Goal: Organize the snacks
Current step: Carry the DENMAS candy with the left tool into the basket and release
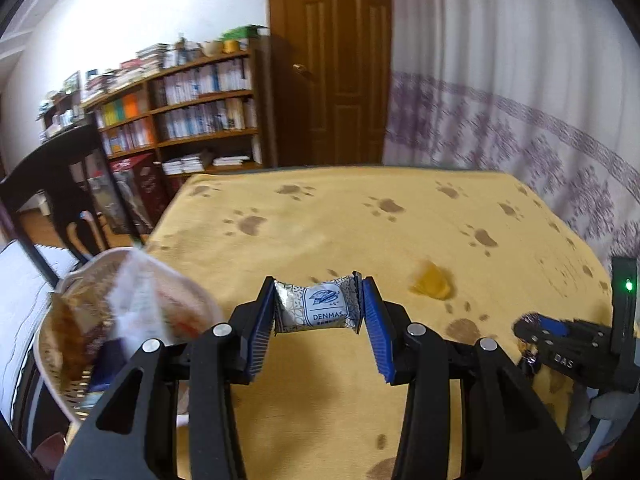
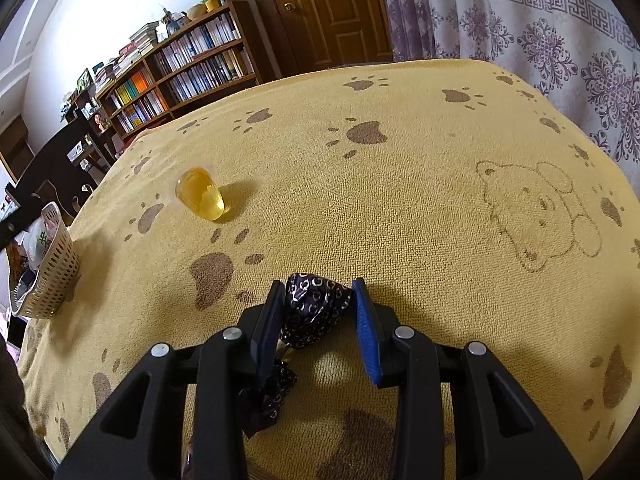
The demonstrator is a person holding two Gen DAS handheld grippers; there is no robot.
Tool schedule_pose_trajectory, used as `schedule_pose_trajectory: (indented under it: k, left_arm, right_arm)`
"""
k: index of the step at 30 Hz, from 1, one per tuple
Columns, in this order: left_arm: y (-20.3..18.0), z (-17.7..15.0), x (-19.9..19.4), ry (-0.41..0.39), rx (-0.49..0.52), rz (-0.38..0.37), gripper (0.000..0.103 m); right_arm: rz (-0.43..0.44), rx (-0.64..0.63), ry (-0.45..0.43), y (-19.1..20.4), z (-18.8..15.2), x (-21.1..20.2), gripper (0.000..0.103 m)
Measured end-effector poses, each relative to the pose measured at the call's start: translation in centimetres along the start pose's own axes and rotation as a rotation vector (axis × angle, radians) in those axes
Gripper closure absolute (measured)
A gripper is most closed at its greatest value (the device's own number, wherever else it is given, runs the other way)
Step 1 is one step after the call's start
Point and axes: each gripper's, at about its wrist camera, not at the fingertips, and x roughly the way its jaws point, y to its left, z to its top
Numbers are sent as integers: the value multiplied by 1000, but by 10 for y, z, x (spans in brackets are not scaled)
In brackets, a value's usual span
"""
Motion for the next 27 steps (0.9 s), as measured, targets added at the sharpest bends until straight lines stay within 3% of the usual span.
schedule_pose_trajectory:
  k: [16, 19, 27]
  left_arm:
    - [117, 8, -3, -24, -208, 182, 59]
    - [136, 3, -3, -36, -268, 215, 43]
    - [150, -2, -17, -71, -298, 224, 31]
  right_arm:
    - [-2, -3, -1, 0, 0, -1, 68]
    - [-2, -4, -1, 0, 0, -1, 68]
    - [-2, -4, -2, 0, 0, -1, 68]
